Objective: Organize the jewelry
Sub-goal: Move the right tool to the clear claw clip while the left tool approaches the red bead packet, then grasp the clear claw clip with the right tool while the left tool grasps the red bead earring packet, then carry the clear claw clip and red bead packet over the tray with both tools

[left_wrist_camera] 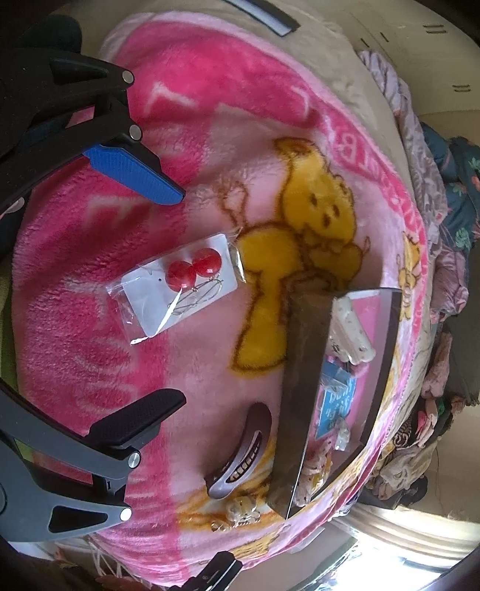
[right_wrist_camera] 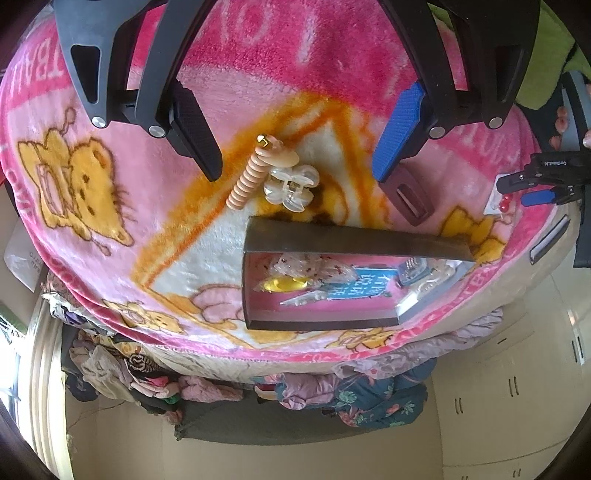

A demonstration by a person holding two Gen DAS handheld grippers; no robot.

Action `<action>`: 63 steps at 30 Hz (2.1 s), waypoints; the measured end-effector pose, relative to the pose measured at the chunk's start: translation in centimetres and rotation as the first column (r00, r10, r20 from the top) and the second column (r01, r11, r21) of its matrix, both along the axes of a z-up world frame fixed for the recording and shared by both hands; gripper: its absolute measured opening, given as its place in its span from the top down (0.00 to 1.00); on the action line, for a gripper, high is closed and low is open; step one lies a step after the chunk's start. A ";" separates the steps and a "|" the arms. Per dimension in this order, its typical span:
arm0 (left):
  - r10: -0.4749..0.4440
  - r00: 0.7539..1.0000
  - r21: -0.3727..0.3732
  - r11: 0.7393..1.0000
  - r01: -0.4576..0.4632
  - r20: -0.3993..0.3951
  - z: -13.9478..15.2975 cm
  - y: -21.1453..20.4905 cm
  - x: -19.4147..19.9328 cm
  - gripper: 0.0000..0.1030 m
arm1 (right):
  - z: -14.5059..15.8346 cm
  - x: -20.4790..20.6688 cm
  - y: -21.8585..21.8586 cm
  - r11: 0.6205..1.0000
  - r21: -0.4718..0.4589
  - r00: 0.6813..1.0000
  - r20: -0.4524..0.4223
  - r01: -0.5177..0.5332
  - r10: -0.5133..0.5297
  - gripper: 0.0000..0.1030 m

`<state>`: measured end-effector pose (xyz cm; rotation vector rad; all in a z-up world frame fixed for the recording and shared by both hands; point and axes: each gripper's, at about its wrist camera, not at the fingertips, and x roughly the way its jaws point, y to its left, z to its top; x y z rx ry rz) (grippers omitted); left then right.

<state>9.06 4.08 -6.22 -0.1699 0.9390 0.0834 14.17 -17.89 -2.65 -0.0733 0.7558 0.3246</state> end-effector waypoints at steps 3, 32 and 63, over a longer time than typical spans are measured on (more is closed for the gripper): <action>0.011 1.000 -0.017 1.000 -0.011 -0.002 -0.5 0.2 0.1 0.11 | -0.5 0.6 0.0 1.000 -0.009 1.000 -0.009 0.001 -0.001 0.22; -0.028 0.999 0.021 0.999 0.028 0.018 -1.1 -1.0 1.2 0.65 | -3.6 5.5 1.7 1.000 -0.001 0.995 -0.094 -0.031 0.031 0.68; -0.186 0.975 0.013 0.982 0.186 0.121 4.3 -6.8 3.4 0.66 | 1.3 1.8 1.8 0.995 0.050 0.997 0.000 -0.081 0.081 0.69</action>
